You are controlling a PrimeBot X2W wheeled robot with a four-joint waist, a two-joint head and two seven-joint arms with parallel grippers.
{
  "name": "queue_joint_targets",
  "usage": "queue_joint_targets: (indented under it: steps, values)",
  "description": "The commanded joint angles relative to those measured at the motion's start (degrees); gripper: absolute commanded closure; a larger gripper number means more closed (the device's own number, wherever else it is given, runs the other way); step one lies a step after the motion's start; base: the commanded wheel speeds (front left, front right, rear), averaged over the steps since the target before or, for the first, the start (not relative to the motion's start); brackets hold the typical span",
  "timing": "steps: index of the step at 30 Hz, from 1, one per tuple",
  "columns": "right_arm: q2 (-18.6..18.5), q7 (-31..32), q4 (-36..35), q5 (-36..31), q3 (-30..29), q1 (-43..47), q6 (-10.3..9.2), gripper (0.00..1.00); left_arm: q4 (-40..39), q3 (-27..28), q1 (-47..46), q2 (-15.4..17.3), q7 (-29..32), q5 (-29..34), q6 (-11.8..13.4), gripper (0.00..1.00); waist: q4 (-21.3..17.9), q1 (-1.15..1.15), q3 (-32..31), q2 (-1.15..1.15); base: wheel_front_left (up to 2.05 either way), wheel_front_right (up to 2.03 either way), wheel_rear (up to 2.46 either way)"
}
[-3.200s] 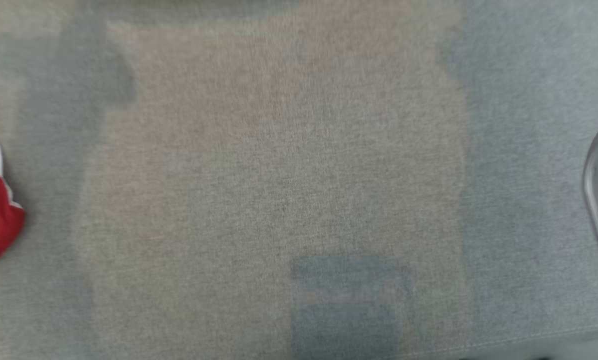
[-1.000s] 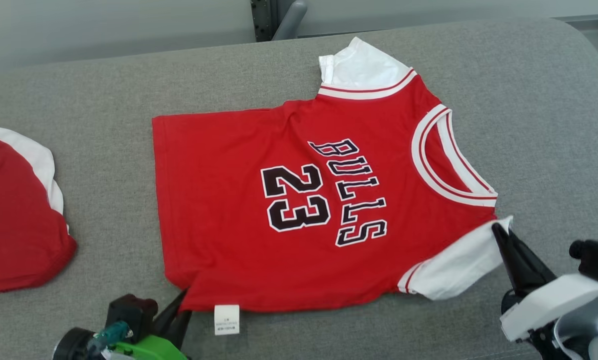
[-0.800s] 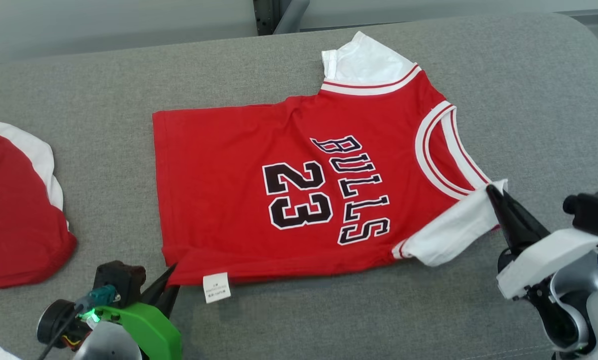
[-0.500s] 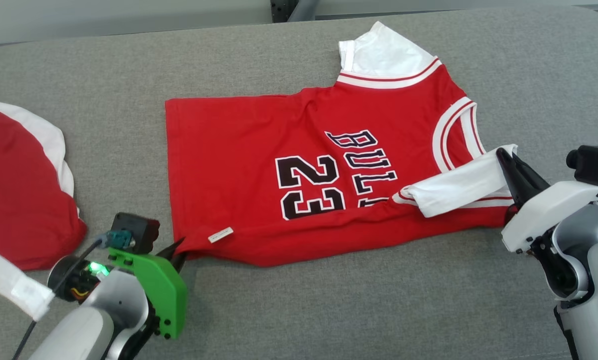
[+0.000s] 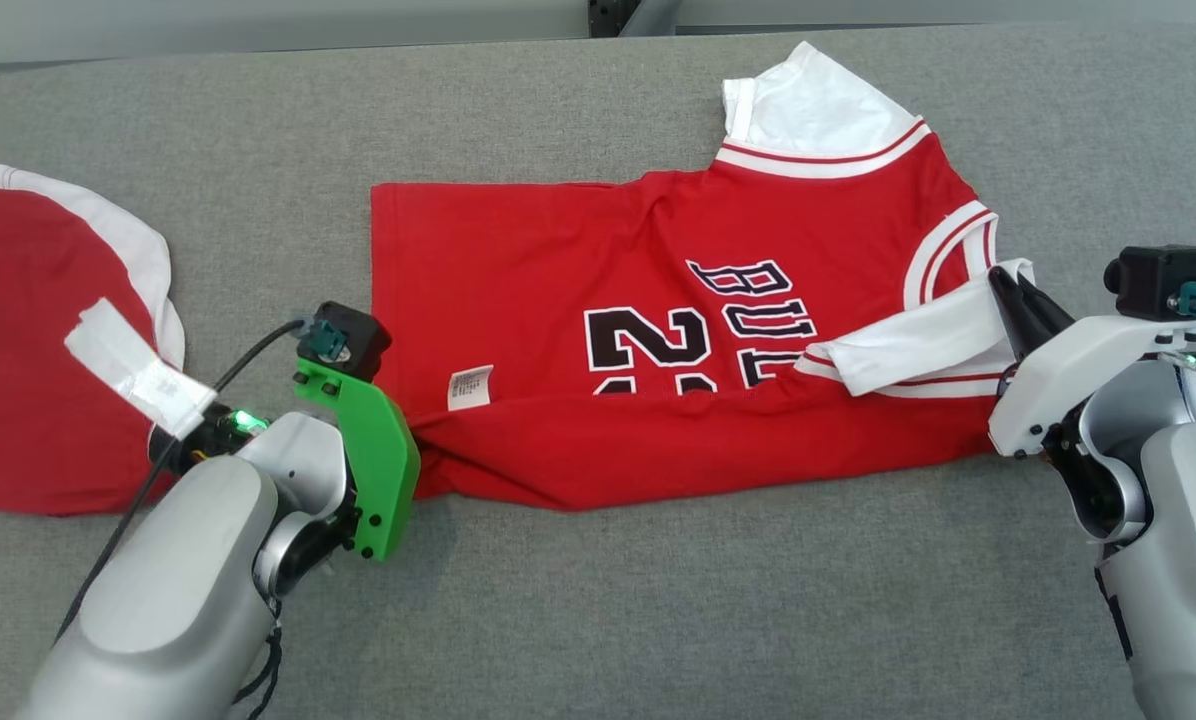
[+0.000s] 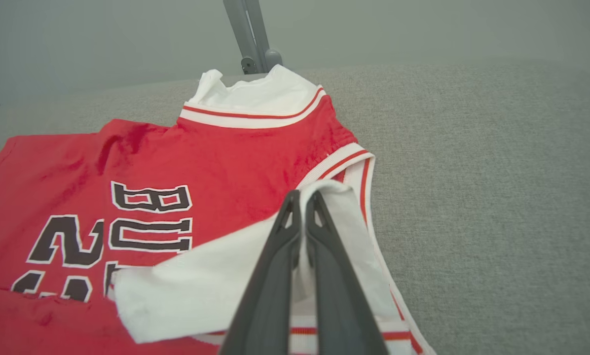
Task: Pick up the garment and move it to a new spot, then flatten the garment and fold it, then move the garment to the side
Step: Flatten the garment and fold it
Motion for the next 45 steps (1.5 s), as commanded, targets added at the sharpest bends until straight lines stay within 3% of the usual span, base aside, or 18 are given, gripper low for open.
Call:
queue_joint_targets:
  steps: [1,6,7,8,9,11,15,20,28,32,40,45]
  values:
    - [-0.37,-0.45,0.83,-0.54,0.15,-0.96,-0.03,1.0,1.28,-0.36,-1.76,-0.46,0.51,0.13,-0.5,1.0,-0.07,0.0,-0.04,0.0,0.0,0.0,0.0]
    - [-0.27,-1.86,3.23,-2.2,0.84,-2.6,-0.02,1.0,6.55,-1.1,-5.13,-1.86,0.82,0.02,-1.14,1.0,-0.56,0.0,-0.28,0.0,0.0,0.0,0.0]
    - [-0.08,-2.19,3.67,-2.34,1.08,-2.81,-0.02,1.0,7.42,-1.17,-5.44,-2.31,0.6,-0.04,-1.19,0.69,-0.68,0.0,-0.39,0.0,0.0,0.0,0.0]
    - [0.07,-2.75,3.87,-2.27,1.29,-3.11,-0.02,1.0,8.27,-1.34,-5.64,-2.69,0.21,-0.04,-1.28,0.1,-0.8,0.0,-0.47,0.0,0.0,0.0,0.0]
    - [0.07,-3.41,4.03,-2.35,1.47,-3.39,-0.02,0.76,8.89,-1.45,-5.68,-2.92,-0.07,-0.14,-1.37,0.0,-0.9,0.0,-0.56,0.0,0.0,0.0,0.0]
    - [-0.08,-4.2,4.31,-1.82,2.21,-3.29,-0.03,0.0,10.02,-1.5,-5.28,-3.24,-0.64,-0.65,-1.58,0.0,-0.99,0.0,-0.82,0.0,0.0,0.0,0.0]
    - [-1.63,-8.11,2.2,-1.31,3.0,-0.74,-0.03,0.0,10.8,-0.52,-2.9,-3.15,-4.8,-1.27,-0.74,0.0,-0.68,0.0,-2.24,0.0,0.0,0.0,0.0]
    - [-2.81,-11.65,-2.13,-2.66,1.91,3.41,-0.03,0.0,8.72,1.4,1.81,-2.97,-10.27,-1.92,2.08,0.0,-0.41,0.0,-3.46,0.0,0.0,0.0,0.0]
    - [-1.06,-18.13,-10.76,-7.37,-3.36,12.88,-0.03,0.0,2.84,6.31,12.96,-2.54,-23.61,-2.53,8.8,0.0,-0.46,0.0,-5.46,0.0,0.0,0.0,0.0]
    - [0.13,-22.11,-13.75,-10.88,-5.64,18.19,-0.03,0.0,-0.37,7.37,19.17,-2.89,-30.27,-2.2,10.88,0.0,-0.43,0.0,-6.84,0.0,0.0,0.0,0.0]
    - [2.71,-27.28,-13.43,-16.52,-8.97,27.69,-0.03,0.0,-4.53,6.34,30.22,-2.75,-43.52,1.5,12.63,0.0,-0.04,0.0,-11.12,0.0,0.0,0.0,0.0]
    - [3.78,-28.29,-11.41,-17.91,-10.52,31.94,-0.03,0.0,-3.41,6.99,34.66,-3.58,-50.41,2.95,12.24,0.0,0.87,0.0,-14.09,0.0,0.0,0.0,0.0]
